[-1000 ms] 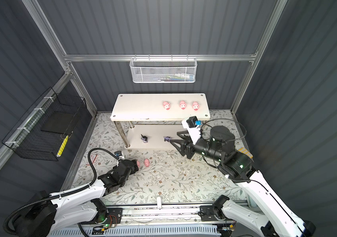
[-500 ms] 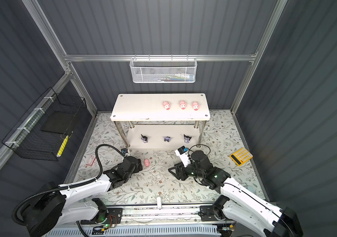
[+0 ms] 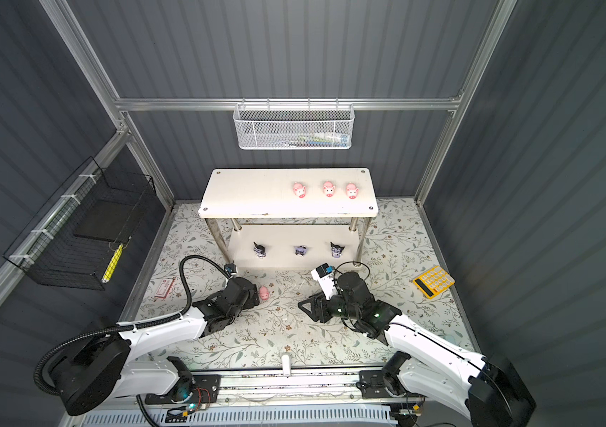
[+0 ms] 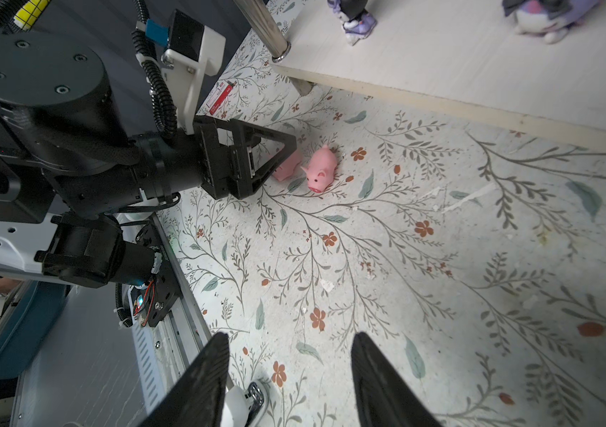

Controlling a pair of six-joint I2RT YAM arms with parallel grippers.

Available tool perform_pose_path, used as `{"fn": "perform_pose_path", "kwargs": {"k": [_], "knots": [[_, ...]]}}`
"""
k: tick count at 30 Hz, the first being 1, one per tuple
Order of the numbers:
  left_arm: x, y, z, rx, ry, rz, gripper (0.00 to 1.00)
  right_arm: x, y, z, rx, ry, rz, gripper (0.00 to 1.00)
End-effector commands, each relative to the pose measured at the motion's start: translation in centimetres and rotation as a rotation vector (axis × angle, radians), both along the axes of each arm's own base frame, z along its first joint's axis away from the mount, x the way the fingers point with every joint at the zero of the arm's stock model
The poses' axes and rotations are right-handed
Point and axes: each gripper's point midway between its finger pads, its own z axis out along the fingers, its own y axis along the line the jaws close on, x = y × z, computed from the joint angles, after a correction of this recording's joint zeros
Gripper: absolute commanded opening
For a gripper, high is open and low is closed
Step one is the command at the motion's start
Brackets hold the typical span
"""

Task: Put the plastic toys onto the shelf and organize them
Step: 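Withdraw the open right gripper down toward the table near the left gripper, then lower the left gripper around the pink pig nearest it and close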

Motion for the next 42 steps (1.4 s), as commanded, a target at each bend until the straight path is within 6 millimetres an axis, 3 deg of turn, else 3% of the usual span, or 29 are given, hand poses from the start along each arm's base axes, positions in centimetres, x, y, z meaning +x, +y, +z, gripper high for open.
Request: {"fn": "perform_pose_path", "kwargs": {"k": [1,8,17,42], "knots": [[-0.3,0.2,-1.2,0.018,0.044,-0.004,0.82,0.0,0.2,-0.5,0.006,0.005,0.003,0.56],[-0.4,0.0,-2.5,0.017,0.072,0.000,0.80,0.1,0.5,-1.2,-0.005,0.023,0.008,0.56],[-0.4,-0.3,-3.3,0.026,0.092,-0.010,0.70,0.2,0.6,-1.8,-0.015,0.042,0.007,0.56],[0.0,-0.9,-3.1,0.016,0.093,-0.029,0.35,0.7,1.2,-3.2,-0.050,0.085,0.017,0.56]]}}
